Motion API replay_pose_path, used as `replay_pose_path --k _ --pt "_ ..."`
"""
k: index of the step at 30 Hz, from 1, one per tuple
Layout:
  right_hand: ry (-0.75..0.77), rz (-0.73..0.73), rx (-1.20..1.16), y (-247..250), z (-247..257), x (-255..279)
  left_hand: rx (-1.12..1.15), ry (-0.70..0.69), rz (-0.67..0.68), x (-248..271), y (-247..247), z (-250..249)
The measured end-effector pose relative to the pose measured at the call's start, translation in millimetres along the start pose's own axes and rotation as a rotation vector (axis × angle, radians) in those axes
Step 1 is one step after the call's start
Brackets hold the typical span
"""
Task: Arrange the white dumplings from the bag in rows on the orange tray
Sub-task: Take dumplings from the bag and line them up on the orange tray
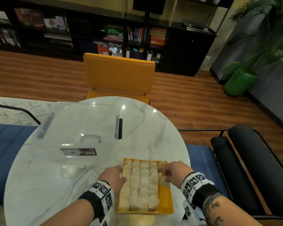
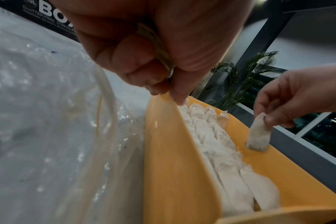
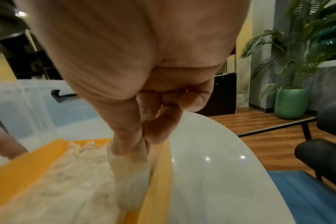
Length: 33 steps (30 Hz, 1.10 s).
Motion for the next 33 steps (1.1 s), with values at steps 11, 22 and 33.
replay_pose_path --k 11,22,33 --pt "-0.078 -0.096 0.034 -8.5 -20.5 -39.0 -0.003 0.018 0.023 -3.1 -2.1 1.7" --pt "-0.088 -0.189 0.034 -0.7 -18.6 -44.5 -0.048 0.037 0.030 -3.1 -1.1 1.1" --pt "-0.088 -0.227 0.015 5.3 -11.1 -39.9 0.068 0.045 0.024 2.8 7.0 2.7"
Point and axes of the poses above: each hand's wrist, its own x-axis away from the middle knuckle, its own y-axis out of the back of the hand, z = x × y, the point moved 10 cm from there along -x, towards the middle knuckle, and after that the axes turned 14 degrees about y, right-handed, at the moved point
